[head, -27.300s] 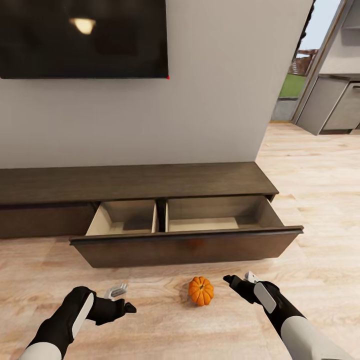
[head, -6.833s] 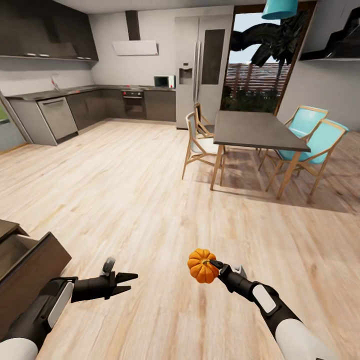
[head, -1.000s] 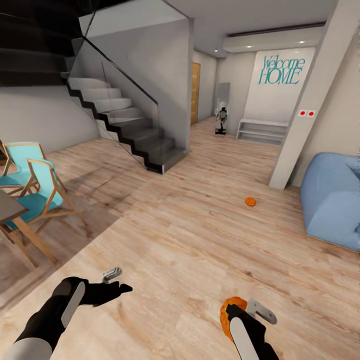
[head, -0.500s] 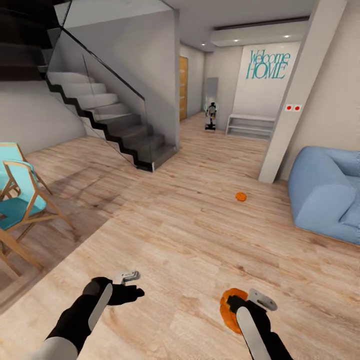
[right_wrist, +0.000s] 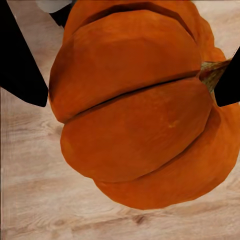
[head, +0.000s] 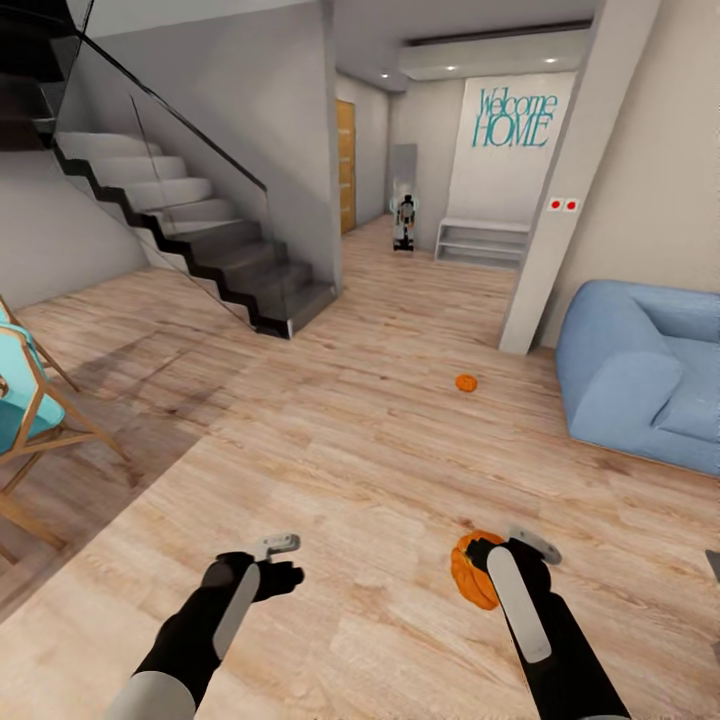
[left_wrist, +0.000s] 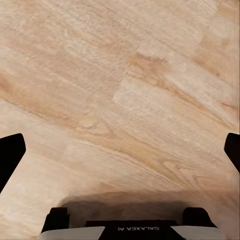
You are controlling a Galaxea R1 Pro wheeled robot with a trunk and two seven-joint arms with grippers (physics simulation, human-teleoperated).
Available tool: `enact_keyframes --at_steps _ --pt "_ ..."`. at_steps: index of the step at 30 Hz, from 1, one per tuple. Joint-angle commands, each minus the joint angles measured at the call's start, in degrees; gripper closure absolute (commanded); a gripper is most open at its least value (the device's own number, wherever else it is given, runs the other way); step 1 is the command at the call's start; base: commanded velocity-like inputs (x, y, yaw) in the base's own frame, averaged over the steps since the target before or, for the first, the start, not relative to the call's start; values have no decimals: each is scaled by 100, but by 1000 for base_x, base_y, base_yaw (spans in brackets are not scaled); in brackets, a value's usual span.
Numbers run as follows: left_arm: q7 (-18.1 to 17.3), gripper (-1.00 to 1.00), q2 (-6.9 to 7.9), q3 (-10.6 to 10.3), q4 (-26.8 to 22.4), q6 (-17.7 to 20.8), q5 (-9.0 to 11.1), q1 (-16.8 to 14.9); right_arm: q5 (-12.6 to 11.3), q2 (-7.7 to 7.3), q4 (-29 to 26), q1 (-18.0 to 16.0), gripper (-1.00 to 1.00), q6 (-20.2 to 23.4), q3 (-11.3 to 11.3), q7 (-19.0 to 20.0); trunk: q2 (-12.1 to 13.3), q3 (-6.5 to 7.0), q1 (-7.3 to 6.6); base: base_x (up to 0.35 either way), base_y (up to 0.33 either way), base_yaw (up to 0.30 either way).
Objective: Place each of the two pumpkins and all three candles from the living room inside a cabinet in the living room (use any cabinet), then make sure every cabinet is closed, and position the cauldron so it is next to a table in the living room.
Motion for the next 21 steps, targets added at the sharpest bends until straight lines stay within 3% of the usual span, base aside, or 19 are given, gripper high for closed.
enact_keyframes --at_steps 1,10,13,17,21 --pt "45 -100 -2 -12 -23 20 62 -2 -85 -9 -3 -6 100 -20 -26 -43 -5 -10 0 0 0 -50" --pt "32 -100 37 -4 -59 18 55 -2 -89 3 220 2 100 -344 17 -3 -5 -15 0 210 137 -7" --pt "28 -100 41 1 -60 19 54 -2 -93 39 222 0 100 -374 -33 264 -5 -15 0 276 175 -27" --pt "27 -100 42 2 -62 19 54 -2 -110 55 227 2 100 -517 -37 625 -5 -15 0 276 176 -232" --pt "22 -100 47 1 -62 19 54 -2 -119 58 235 2 100 -531 -37 646 -5 -15 0 277 179 -291"
